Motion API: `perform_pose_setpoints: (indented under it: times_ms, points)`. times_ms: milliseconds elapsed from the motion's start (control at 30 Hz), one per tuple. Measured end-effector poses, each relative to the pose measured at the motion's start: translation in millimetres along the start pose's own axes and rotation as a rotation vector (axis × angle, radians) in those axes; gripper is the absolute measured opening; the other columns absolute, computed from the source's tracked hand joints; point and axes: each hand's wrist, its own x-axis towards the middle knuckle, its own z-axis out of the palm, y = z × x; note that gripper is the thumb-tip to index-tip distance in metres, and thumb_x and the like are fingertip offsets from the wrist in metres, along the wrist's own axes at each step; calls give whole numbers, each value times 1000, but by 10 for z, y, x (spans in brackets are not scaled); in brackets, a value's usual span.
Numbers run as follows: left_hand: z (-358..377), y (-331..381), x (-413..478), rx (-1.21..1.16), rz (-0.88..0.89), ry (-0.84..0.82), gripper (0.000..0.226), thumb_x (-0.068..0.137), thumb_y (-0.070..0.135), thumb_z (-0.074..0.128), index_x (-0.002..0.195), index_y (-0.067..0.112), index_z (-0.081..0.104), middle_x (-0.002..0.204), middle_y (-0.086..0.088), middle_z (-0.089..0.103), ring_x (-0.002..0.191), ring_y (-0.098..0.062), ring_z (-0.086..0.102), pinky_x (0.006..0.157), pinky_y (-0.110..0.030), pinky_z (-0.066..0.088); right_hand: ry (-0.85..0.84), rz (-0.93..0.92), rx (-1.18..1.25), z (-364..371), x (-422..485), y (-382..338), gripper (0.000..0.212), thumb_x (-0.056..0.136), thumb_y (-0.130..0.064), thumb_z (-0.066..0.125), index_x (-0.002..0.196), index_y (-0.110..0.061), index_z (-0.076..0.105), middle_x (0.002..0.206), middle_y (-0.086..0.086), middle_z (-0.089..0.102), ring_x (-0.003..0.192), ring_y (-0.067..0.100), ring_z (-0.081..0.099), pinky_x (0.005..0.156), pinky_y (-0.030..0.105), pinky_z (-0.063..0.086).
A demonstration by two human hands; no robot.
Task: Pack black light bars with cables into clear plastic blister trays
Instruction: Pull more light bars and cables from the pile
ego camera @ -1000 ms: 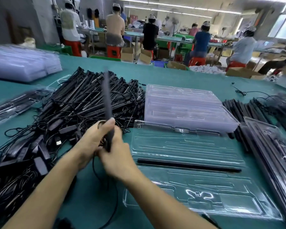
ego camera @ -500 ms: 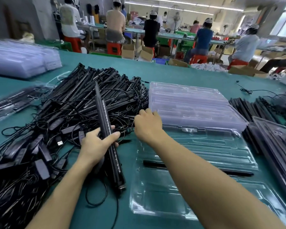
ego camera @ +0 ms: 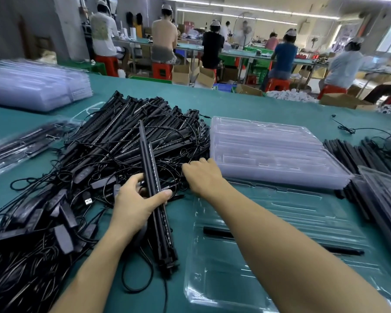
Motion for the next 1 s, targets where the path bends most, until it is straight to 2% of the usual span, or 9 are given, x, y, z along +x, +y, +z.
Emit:
perform_pose_setpoints:
  times_ms: [133, 233, 433, 500, 567, 633, 767, 867, 1000]
  points:
    - [24, 14, -2, -43, 34, 14, 33, 67, 27, 91, 92, 27, 69, 81, -1, 76, 80, -26, 74, 83, -52, 58, 25, -86, 6, 15, 2, 24, 22, 89, -4, 48, 110, -12, 49, 113, 7, 64, 108, 30, 53, 80, 39, 29]
    - [30, 21, -9, -55, 44, 35, 19, 70, 25, 89, 84, 29, 76, 78, 0, 75, 80, -31, 72, 81, -53, 58, -5, -140, -8, 16, 22, 72, 23, 90, -5, 48, 111, -11, 53, 115, 9, 63, 110, 32, 52, 86, 41, 34]
    - [22, 25, -7, -22, 84, 57, 30, 71, 26, 88, 79, 51, 73, 78, 9, 75, 80, -18, 72, 82, -42, 59, 0, -114, 66, 46, 22, 76, 25, 89, -7, 48, 114, -9, 55, 117, 13, 58, 108, 35, 56, 87, 40, 40]
    - [22, 25, -11, -22, 96, 56, 36, 70, 26, 88, 76, 57, 70, 78, 14, 74, 74, -7, 70, 78, -34, 58, 13, -112, 58, 52, 31, 57, 26, 90, -6, 48, 115, -9, 51, 117, 14, 58, 107, 36, 57, 84, 41, 41]
    - [20, 21, -7, -19, 97, 48, 38, 71, 24, 88, 75, 58, 70, 78, 16, 74, 71, 0, 68, 76, -28, 57, 48, -142, 19, 49, 36, 29, 26, 93, -8, 47, 118, -9, 45, 117, 13, 58, 107, 35, 59, 82, 42, 41]
    - [15, 26, 4, -17, 89, 40, 37, 72, 23, 87, 75, 56, 71, 78, 13, 75, 71, -1, 68, 76, -27, 56, 95, -197, -29, 51, 22, 8, 23, 96, -9, 44, 119, -10, 42, 115, 11, 59, 103, 34, 61, 76, 40, 37]
    - [-4, -16, 10, -28, 68, 40, 25, 72, 23, 87, 80, 43, 76, 79, 7, 76, 74, -9, 71, 78, -35, 59, 170, -278, -72, 82, -63, 28, 24, 96, -11, 45, 118, -15, 37, 103, 6, 62, 92, 31, 61, 69, 37, 28]
    - [-12, -44, 22, -38, 43, 29, 18, 72, 22, 87, 87, 27, 77, 80, 2, 76, 79, -20, 73, 83, -47, 59, 133, -275, -47, 72, -53, 24, 27, 94, -13, 46, 119, -16, 37, 105, 5, 62, 95, 31, 58, 72, 38, 30]
    - [-15, -67, 35, -49, 36, 17, 20, 72, 24, 87, 88, 27, 77, 82, 1, 76, 79, -20, 73, 84, -51, 58, 67, -272, 4, -34, -43, 58, 34, 91, -12, 53, 123, -15, 40, 104, 4, 62, 97, 29, 59, 70, 37, 33]
